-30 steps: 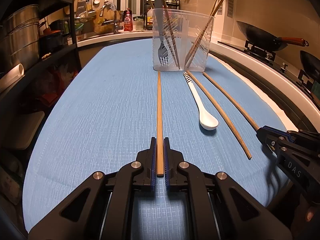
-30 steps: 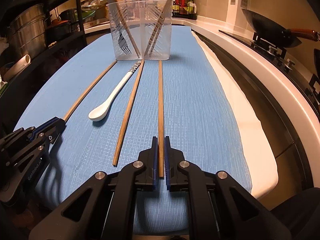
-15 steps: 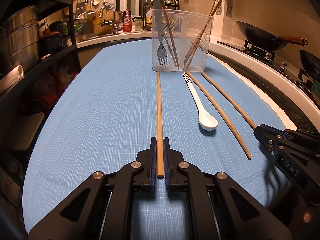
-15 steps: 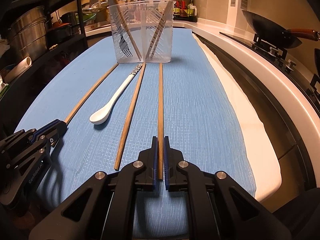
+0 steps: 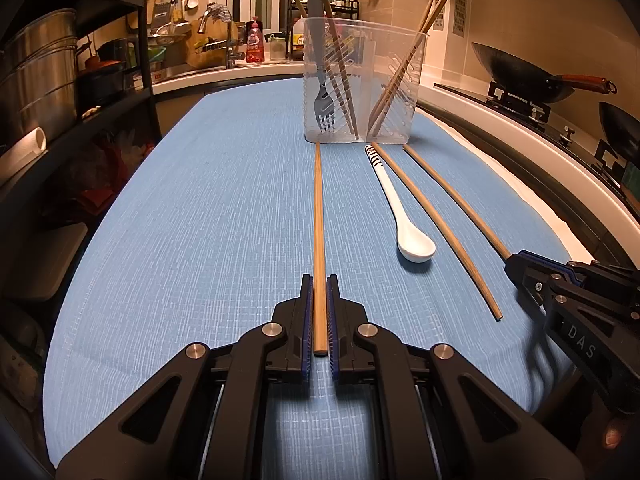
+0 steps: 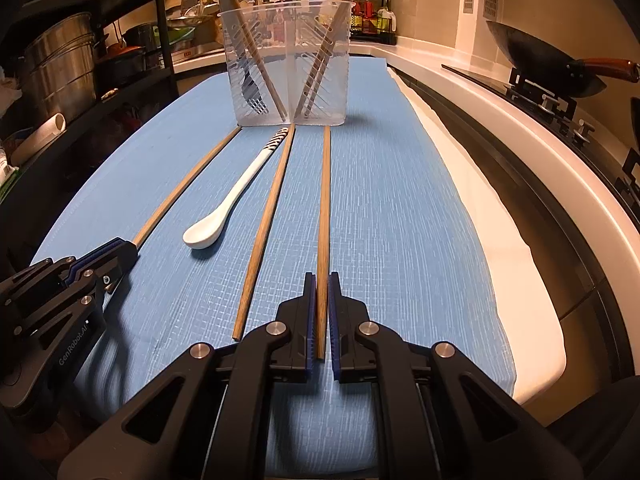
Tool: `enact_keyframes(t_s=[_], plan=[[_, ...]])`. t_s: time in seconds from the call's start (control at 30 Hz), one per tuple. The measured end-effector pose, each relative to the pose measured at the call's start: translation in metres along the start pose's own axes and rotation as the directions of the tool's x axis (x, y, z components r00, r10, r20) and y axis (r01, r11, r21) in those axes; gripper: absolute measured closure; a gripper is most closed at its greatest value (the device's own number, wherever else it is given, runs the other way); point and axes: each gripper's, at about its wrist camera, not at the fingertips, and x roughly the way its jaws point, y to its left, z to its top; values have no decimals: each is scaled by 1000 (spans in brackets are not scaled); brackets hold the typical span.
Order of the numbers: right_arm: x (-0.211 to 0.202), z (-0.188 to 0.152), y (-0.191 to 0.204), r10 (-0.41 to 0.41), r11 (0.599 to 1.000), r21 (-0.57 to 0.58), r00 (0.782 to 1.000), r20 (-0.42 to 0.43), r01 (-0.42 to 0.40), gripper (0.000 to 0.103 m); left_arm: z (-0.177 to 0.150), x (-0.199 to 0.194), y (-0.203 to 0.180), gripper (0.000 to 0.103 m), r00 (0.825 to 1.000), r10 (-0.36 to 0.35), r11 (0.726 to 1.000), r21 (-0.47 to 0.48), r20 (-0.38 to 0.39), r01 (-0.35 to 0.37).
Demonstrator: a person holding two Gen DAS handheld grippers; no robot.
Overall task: Organize utensils
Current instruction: 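Lift both held chopsticks up toward the clear holder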
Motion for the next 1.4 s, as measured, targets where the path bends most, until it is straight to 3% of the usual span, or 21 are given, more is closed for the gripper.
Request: enact_keyframes(t_s=[0.8, 1.13, 1.4], plan=[[-3, -1, -4, 11, 1000, 18, 1000, 2, -11, 98, 1, -1, -1, 96, 1000, -17, 1000, 18, -6, 17], [-48, -2, -3, 6, 1000, -16, 994, 111, -4, 98, 3, -37, 3, 96, 997, -20, 1000, 10, 70, 20], [-105, 11, -12, 6, 999, -52, 975, 221, 5, 98, 14, -73, 10, 96, 988, -34, 999, -3, 154, 35]])
